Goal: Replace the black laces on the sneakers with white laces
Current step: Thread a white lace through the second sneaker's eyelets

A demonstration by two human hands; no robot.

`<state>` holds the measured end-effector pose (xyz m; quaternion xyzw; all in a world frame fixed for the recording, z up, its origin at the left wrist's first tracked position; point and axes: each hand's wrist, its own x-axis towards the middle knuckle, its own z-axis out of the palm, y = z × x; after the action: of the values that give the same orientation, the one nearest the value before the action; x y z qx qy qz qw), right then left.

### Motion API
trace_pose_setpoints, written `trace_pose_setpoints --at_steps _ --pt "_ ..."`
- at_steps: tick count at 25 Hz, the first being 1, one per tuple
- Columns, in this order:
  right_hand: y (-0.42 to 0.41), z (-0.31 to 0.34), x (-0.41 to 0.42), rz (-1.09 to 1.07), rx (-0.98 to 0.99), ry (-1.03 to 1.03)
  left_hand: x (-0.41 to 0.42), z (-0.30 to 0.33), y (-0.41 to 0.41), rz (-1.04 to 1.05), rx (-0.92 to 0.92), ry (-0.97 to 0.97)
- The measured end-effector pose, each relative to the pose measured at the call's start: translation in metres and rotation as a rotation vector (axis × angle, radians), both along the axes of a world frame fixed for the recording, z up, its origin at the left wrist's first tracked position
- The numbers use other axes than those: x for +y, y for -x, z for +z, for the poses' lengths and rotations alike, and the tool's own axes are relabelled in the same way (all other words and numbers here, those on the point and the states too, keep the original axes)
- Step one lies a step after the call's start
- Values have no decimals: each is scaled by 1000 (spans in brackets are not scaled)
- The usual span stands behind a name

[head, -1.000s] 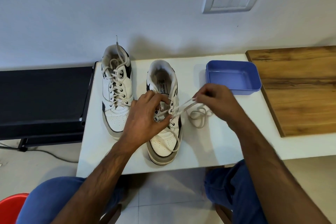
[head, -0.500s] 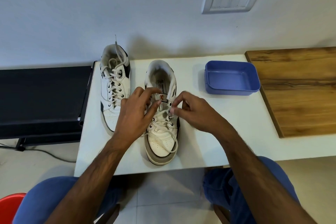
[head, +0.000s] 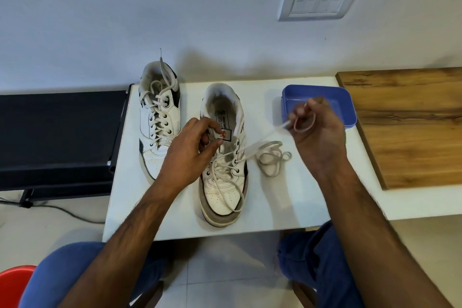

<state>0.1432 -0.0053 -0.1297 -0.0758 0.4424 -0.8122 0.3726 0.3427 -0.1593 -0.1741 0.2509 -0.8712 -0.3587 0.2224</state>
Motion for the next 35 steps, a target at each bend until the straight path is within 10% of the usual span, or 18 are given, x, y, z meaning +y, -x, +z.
trace_pose_setpoints --at_steps 5,10,13,19,25,30,35 --pt "-26 -18 -13 510 865 -686 -1 -1 0 0 10 -35" --pt "-34 -27 -17 684 1129 -742 0 -5 2 0 30 -65" --pt "-27 -25 -18 484 1016 -589 1 -6 3 5 43 -77" --pt "11 -10 4 -150 -184 94 0 -7 2 7 31 -66" --pt "-26 -21 -16 615 939 -778 1 -6 2 4 28 -72" --pt "-33 -26 -17 694 1070 -765 2 -6 3 9 36 -78" --pt "-15 -19 -14 158 721 -615 2 -7 4 15 43 -104"
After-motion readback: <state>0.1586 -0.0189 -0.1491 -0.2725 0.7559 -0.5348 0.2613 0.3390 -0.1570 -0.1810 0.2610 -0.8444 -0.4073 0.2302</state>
